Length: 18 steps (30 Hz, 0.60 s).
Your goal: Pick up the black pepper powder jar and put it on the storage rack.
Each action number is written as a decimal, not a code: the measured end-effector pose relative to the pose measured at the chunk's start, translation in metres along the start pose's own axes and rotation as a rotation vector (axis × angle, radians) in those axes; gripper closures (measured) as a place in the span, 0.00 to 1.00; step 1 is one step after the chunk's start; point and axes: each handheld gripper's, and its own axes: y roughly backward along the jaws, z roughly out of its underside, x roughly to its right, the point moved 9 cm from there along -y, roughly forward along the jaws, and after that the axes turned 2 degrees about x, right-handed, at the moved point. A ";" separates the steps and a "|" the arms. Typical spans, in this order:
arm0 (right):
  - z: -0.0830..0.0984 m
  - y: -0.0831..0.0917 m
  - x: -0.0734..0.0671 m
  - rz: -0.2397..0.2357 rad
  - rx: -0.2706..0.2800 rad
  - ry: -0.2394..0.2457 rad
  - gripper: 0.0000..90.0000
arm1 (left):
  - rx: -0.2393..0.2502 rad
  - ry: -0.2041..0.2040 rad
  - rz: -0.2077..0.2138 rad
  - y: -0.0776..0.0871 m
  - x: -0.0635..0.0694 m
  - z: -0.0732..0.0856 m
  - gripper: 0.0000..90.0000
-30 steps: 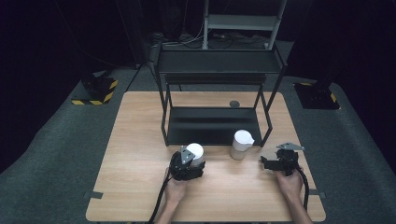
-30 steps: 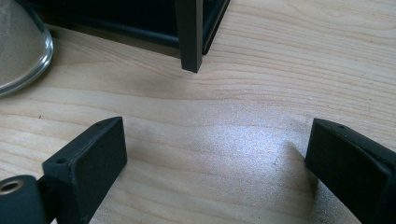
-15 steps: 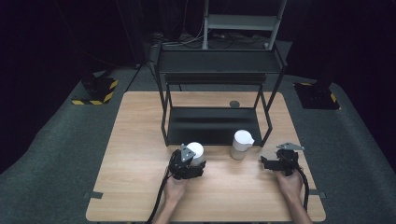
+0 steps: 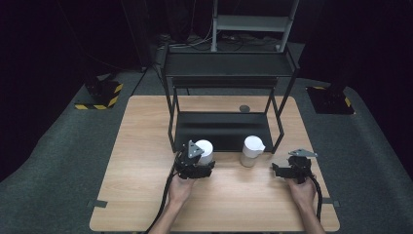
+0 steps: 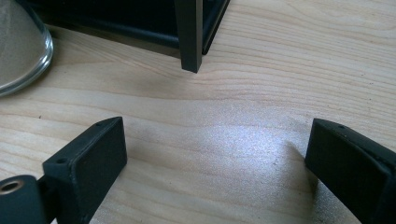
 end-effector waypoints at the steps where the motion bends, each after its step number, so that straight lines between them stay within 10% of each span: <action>1: 0.000 0.000 0.000 0.000 0.001 0.001 0.05 | 0.000 -0.002 0.004 0.001 -0.001 -0.003 0.34; 18: 0.000 0.000 0.000 0.000 0.001 0.000 0.05 | -0.015 -0.012 0.037 0.020 -0.014 -0.052 0.34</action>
